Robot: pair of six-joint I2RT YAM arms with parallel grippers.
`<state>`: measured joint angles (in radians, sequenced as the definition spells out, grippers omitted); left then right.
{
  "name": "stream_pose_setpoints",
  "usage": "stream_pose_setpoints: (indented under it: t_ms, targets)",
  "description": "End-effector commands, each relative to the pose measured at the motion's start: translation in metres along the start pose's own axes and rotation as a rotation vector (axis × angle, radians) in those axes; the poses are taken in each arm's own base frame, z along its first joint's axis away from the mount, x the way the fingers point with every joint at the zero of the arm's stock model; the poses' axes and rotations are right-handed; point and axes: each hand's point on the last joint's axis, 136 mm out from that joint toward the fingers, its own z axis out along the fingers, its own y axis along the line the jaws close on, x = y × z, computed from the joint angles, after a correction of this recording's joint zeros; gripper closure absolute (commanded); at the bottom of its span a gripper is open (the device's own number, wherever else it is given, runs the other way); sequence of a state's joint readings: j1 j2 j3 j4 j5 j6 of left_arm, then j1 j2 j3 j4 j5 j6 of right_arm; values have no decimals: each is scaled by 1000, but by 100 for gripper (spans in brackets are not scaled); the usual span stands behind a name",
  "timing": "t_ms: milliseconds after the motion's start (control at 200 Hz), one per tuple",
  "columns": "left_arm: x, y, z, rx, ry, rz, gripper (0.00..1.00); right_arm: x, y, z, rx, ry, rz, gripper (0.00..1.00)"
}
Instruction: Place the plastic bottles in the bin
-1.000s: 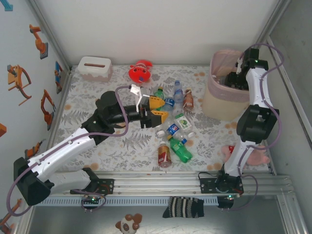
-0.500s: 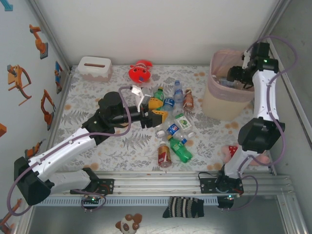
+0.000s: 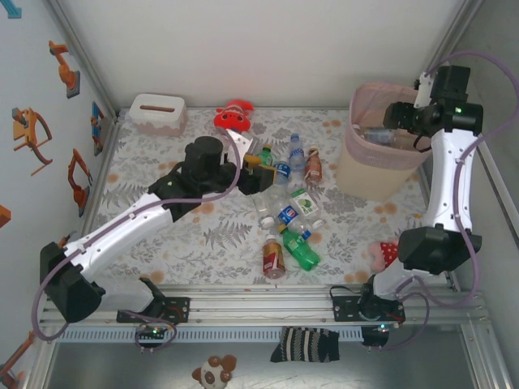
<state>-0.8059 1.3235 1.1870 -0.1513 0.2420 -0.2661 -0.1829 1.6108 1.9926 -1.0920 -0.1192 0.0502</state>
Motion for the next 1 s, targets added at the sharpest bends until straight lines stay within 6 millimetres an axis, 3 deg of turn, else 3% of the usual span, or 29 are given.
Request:
stream_pose_setpoints:
  t_ms: [0, 210, 426, 626, 996]
  targets:
    - [16, 35, 7, -144, 93, -102, 37, -2, 10, -26, -42, -61, 24, 19]
    - [50, 89, 22, -408, 260, -230, 37, 6, 13, -39, -56, -84, 28, 19]
    - [81, 116, 40, -549, 345, -392, 34, 10, 16, -41, -67, -87, 22, 19]
    - [109, 126, 59, -597, 390, -538, 34, 9, 17, -41, -75, -92, 17, 19]
    - [159, 126, 85, -598, 532, -684, 34, 10, 19, -38, -87, -91, 13, 19]
